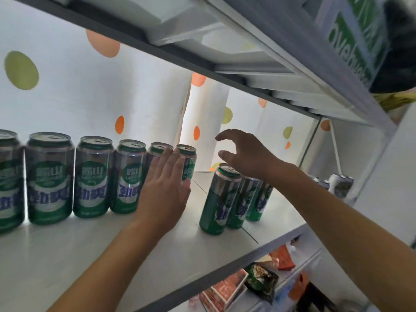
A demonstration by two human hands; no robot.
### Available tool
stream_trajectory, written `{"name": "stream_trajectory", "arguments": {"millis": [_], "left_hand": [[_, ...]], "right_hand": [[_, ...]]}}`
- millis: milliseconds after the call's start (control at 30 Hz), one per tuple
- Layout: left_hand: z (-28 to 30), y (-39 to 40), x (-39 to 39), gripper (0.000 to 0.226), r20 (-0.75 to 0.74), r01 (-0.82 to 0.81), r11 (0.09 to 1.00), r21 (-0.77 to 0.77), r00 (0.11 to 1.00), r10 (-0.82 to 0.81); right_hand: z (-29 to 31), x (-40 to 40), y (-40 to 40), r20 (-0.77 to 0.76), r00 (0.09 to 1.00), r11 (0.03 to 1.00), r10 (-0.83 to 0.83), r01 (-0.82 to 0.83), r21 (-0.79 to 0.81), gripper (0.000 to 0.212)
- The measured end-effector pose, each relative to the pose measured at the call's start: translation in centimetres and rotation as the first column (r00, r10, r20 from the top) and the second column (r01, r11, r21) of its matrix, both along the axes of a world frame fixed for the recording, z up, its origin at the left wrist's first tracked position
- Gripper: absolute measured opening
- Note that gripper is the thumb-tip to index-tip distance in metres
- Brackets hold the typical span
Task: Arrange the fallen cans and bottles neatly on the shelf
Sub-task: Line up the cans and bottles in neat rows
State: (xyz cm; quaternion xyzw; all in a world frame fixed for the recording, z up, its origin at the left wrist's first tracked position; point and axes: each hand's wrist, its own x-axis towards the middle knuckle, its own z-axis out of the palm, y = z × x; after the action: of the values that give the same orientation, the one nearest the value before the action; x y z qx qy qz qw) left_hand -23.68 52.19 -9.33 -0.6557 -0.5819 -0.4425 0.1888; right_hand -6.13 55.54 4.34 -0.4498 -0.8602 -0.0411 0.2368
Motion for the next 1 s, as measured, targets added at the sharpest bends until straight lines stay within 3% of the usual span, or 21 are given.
{"name": "stream_trajectory", "arguments": {"millis": [200,300,400,467,700,1000], "left_hand": [[0.3,-1.9,1.4,0.046,-0.039,0.149,0.989,-0.009,0.988,-0.149],[1.3,-3.1,3.0,0.045,0.083,0.201,0.979,-0.045,0.977,-0.197],[2.8,-3.2,5.9,0.043,0.288,0.249,0.964,-0.094,0.934,-0.213],[3.4,-3.3,6.8,0.034,0.342,0.288,0.942,-0.170,0.914,-0.218],[5.6,-2.9,11.7,0.042,0.320,0.060,0.948,-0.313,0.946,0.046],[6.7,-1.4,13.3,0.046,0.163,-0.171,0.917,-0.361,0.956,0.243]], "right_hand": [[-1.4,6.2,-0.6,-0.069,0.997,1.000,-0.026,0.025,-0.017,0.032],[-2.4,8.3,0.2,-0.100,0.995,0.999,0.006,-0.009,-0.033,0.034],[-3.6,10.4,1.5,-0.127,0.989,0.996,0.072,-0.079,-0.050,0.051],[-4.2,10.7,1.9,-0.157,0.981,0.991,0.113,-0.123,-0.055,0.058],[-5.4,13.0,4.9,-0.160,0.919,0.927,0.360,-0.372,-0.051,0.039],[-5.8,12.9,6.4,-0.235,0.885,0.906,0.402,-0.421,-0.033,0.037]]}}
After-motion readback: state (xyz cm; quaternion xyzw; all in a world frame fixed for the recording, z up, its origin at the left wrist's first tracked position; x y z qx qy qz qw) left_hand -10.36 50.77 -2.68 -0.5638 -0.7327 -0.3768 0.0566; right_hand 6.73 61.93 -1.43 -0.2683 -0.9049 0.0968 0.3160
